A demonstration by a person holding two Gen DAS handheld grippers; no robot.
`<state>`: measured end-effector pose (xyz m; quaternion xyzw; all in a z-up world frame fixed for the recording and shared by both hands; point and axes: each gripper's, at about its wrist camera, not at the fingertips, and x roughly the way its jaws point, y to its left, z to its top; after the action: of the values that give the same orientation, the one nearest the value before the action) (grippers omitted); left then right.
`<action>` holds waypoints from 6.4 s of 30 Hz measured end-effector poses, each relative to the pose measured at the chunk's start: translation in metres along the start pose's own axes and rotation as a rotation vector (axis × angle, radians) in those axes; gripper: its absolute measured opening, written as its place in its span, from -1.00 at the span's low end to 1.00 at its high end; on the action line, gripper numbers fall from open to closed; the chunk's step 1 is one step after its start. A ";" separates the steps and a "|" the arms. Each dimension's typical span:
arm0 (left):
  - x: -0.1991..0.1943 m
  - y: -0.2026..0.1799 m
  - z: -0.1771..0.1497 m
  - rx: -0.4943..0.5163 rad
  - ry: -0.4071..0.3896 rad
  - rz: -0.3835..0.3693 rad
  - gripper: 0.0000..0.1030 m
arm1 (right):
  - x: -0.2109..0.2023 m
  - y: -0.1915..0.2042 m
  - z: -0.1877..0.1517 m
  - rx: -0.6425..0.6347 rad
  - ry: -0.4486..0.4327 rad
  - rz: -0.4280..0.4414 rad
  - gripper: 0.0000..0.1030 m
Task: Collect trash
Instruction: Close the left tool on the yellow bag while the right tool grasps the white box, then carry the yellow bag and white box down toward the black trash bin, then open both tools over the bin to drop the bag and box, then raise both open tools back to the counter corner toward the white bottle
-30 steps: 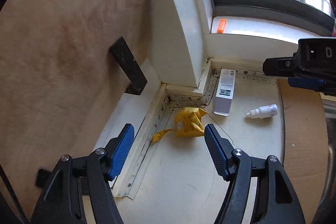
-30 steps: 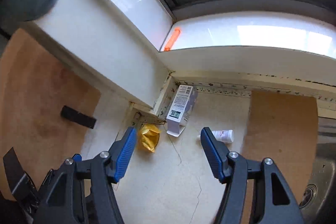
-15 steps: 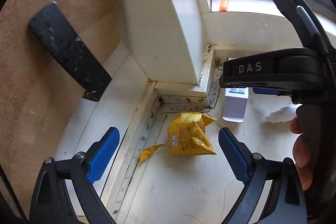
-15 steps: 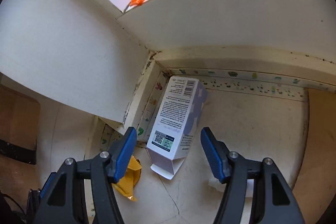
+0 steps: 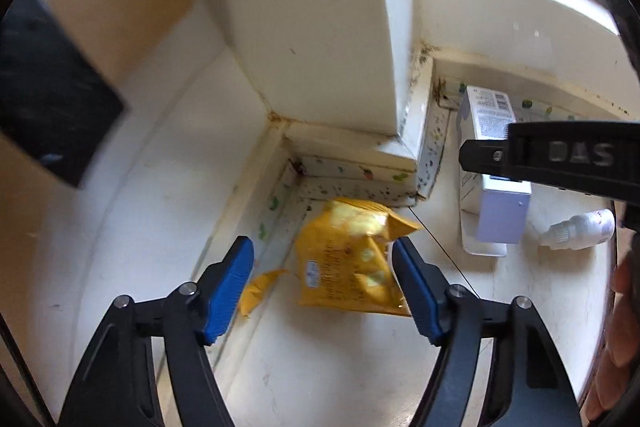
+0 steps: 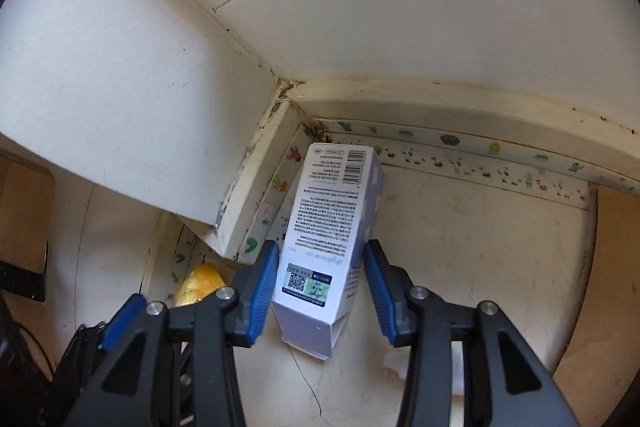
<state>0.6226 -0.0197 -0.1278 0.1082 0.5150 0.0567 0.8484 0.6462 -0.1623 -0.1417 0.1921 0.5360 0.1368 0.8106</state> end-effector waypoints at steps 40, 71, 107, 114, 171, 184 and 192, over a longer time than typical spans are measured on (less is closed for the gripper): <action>-0.300 0.039 -0.197 0.180 -0.291 -0.341 -0.77 | -0.273 0.012 -0.282 0.151 -0.205 0.201 -0.22; -0.348 0.060 -0.475 0.292 -0.124 -0.503 -0.77 | -0.270 0.021 -0.575 0.134 0.006 0.076 -0.22; -0.061 -0.025 -0.616 0.240 0.327 -0.395 -0.77 | 0.035 -0.111 -0.682 0.452 0.448 0.022 -0.21; -0.020 -0.023 -0.621 0.242 0.371 -0.417 -0.74 | 0.073 -0.123 -0.693 0.503 0.499 -0.002 -0.20; -0.394 0.128 -0.345 0.044 -0.436 -0.253 0.52 | -0.340 0.125 -0.454 -0.037 -0.256 0.020 0.11; -0.416 0.105 -0.215 -0.015 -0.559 -0.110 0.52 | -0.391 0.116 -0.283 -0.218 -0.344 -0.022 0.11; -0.332 0.038 -0.135 -0.069 -0.394 0.006 0.43 | -0.320 0.055 -0.166 -0.387 -0.194 -0.090 0.11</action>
<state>0.3496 -0.0348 0.1072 0.0896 0.3365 0.0545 0.9358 0.3680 -0.2228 0.0865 0.0210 0.4274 0.1818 0.8854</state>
